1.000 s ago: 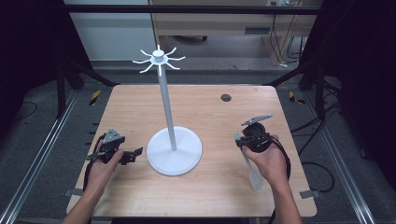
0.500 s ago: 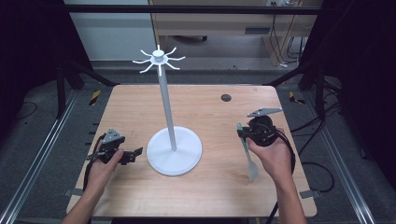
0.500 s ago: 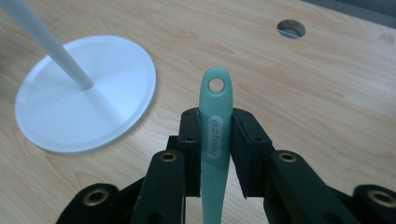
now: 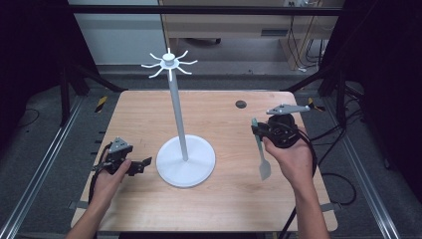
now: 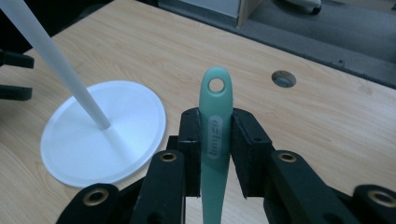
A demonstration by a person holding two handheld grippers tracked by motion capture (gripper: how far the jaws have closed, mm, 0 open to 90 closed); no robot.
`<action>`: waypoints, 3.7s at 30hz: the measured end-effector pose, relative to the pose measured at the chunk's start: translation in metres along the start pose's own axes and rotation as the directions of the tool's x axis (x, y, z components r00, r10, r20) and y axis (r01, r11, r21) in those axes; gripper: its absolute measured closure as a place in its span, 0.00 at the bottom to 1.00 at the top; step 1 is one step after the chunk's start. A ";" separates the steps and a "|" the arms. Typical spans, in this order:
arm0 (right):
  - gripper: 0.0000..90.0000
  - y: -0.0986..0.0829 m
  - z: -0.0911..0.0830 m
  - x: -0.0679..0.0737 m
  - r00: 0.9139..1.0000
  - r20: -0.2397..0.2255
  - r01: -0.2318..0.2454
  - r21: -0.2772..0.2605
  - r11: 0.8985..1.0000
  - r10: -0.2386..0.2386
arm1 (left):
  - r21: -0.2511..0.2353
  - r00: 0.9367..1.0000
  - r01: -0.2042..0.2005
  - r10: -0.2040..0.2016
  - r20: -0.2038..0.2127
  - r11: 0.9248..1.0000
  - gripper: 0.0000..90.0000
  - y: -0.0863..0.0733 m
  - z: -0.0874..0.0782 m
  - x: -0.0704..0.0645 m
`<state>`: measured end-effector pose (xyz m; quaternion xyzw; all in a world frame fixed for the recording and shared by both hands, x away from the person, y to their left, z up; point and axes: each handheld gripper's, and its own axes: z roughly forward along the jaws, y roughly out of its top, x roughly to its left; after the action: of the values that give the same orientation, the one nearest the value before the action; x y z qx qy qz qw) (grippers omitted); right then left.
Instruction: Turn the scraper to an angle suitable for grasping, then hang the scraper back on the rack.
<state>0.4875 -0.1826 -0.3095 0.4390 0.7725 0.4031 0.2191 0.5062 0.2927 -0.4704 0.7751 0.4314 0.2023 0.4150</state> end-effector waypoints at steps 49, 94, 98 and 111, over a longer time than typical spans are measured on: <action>0.83 0.088 -0.020 0.063 0.992 -0.086 0.074 -0.235 0.969 -0.097 | -0.003 1.000 0.000 0.000 -0.002 1.000 0.06 0.000 0.000 0.001; 0.83 0.125 -0.047 0.107 0.970 -0.153 0.123 -0.356 0.926 -0.188 | 0.000 1.000 0.000 0.000 0.000 1.000 0.06 0.001 0.000 0.001; 0.83 0.126 -0.048 0.107 0.968 -0.158 0.126 -0.362 0.924 -0.194 | 0.001 1.000 -0.001 0.001 -0.001 1.000 0.06 0.001 0.000 0.001; 0.83 0.128 -0.048 0.109 0.965 -0.165 0.130 -0.367 0.921 -0.202 | 0.000 1.000 0.001 -0.001 0.001 1.000 0.06 0.001 0.000 0.000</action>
<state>0.4615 -0.0728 -0.1759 0.2825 0.7403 0.5568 0.2492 0.5069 0.2926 -0.4702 0.7750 0.4316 0.2016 0.4152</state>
